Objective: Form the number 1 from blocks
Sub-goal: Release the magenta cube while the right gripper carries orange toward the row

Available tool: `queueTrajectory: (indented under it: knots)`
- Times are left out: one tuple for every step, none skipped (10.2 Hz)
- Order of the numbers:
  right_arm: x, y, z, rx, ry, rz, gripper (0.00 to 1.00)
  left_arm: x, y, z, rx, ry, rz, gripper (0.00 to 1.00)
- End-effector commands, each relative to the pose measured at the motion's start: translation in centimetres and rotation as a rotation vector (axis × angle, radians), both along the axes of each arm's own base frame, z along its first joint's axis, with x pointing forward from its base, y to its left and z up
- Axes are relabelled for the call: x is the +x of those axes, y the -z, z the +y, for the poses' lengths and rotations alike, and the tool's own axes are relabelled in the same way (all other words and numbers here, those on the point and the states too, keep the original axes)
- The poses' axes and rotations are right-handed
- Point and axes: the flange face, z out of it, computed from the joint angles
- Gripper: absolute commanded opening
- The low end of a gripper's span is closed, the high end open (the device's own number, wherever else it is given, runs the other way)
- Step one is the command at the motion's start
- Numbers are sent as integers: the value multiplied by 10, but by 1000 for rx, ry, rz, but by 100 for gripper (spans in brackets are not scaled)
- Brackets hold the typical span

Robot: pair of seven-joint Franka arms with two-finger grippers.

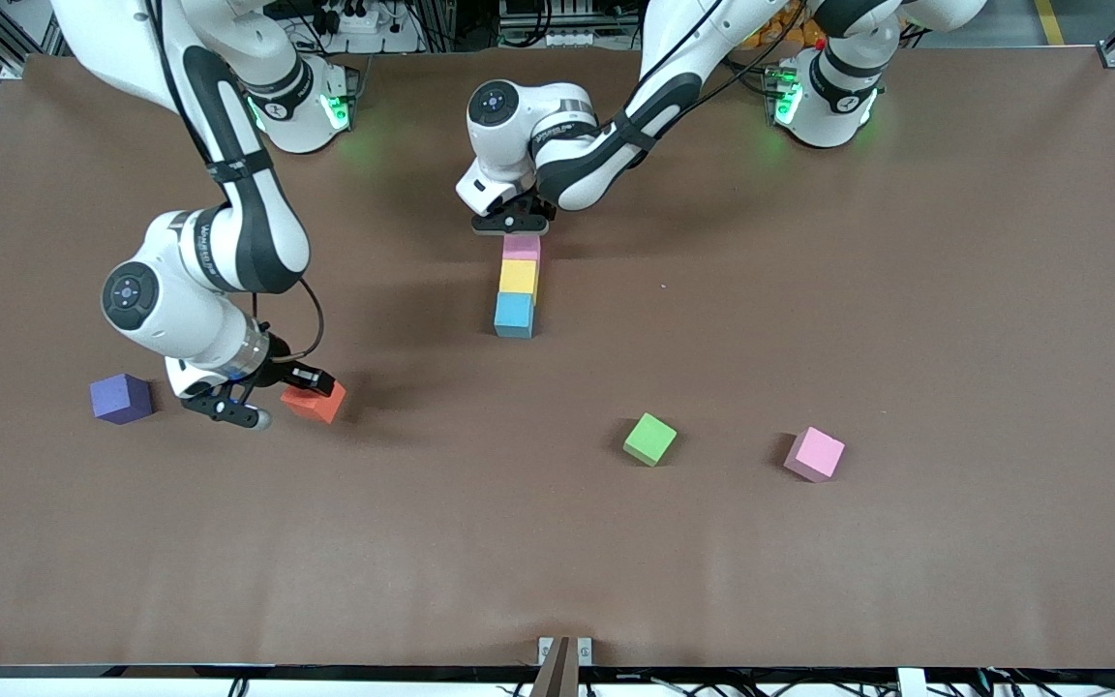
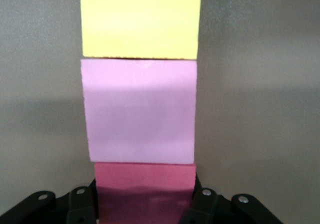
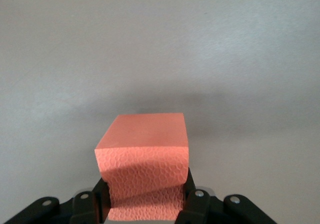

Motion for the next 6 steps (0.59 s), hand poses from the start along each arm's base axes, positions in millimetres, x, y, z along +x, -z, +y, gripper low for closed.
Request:
queueTrajectory:
  knots:
    - [-10,-6,12,22,6,-2,49,5,0,-2,10,23,-16,0]
    - [-12,-6,17,22,-2,-1,49,6,0,-2,11,19,-16,0]
    - [-12,-5,19,21,-8,-1,49,6,0,-2,10,17,-14,0]
    - [-13,-6,27,21,-21,-4,49,10,-3,-3,3,4,-11,10]
    - [-13,-6,27,21,-18,-11,49,12,-5,-4,-1,-9,-12,99]
    - [-14,-4,33,19,-28,-10,49,12,-6,-3,4,-12,-13,100]
